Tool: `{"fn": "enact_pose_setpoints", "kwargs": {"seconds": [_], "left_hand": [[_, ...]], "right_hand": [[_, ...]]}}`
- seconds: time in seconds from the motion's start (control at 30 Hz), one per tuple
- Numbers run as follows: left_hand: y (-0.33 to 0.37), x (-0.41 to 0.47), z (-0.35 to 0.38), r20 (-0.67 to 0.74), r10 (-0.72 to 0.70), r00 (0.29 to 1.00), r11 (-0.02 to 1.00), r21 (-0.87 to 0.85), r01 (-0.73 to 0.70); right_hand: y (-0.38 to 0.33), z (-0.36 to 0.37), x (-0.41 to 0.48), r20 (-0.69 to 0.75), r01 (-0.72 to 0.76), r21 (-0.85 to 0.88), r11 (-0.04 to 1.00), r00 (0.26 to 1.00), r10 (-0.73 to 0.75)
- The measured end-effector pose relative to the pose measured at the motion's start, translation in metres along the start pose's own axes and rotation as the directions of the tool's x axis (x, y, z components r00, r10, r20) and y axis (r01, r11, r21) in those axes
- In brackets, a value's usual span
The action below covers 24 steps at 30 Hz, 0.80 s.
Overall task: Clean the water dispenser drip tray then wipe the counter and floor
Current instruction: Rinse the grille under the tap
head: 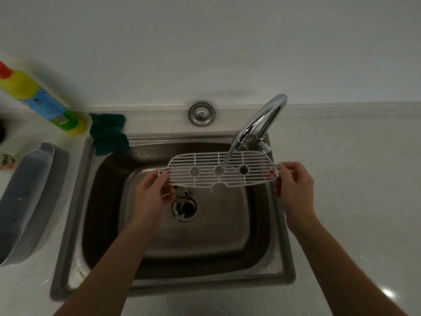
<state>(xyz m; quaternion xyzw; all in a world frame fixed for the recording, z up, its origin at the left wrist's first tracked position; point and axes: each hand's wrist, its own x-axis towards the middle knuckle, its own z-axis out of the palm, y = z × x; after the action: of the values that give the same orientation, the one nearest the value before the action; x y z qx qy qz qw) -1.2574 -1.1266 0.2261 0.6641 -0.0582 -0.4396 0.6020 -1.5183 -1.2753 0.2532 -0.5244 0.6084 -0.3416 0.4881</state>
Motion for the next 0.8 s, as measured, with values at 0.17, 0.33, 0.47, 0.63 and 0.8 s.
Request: {"fn": "enact_pose_setpoints", "kwargs": {"seconds": [0.17,0.33,0.47,0.63,0.8], "left_hand": [[-0.025,-0.018,-0.012,-0.051,-0.083,0.995,0.997,0.006,0.083],[-0.028,-0.018,-0.006,-0.028,-0.084,0.996,0.996,0.013,0.084],[-0.013,-0.009,0.012,0.038,-0.012,0.999,0.998,0.059,0.01],[0.001,0.005,0.029,0.143,0.052,0.988,0.997,0.057,-0.061],[-0.014,0.009,0.033,0.133,-0.011,0.991,0.996,0.084,0.0]], "right_hand": [[0.029,-0.01,-0.026,-0.006,-0.064,-0.064,0.996,0.998,0.063],[0.021,-0.015,-0.015,-0.018,-0.05,-0.058,0.997,0.999,0.049],[-0.006,-0.018,0.008,-0.07,0.02,-0.008,1.0,0.997,-0.02],[-0.033,-0.023,0.025,-0.153,0.092,0.031,0.995,0.984,-0.086],[-0.026,-0.032,0.015,-0.216,0.102,0.058,0.993,0.973,-0.088]]}}
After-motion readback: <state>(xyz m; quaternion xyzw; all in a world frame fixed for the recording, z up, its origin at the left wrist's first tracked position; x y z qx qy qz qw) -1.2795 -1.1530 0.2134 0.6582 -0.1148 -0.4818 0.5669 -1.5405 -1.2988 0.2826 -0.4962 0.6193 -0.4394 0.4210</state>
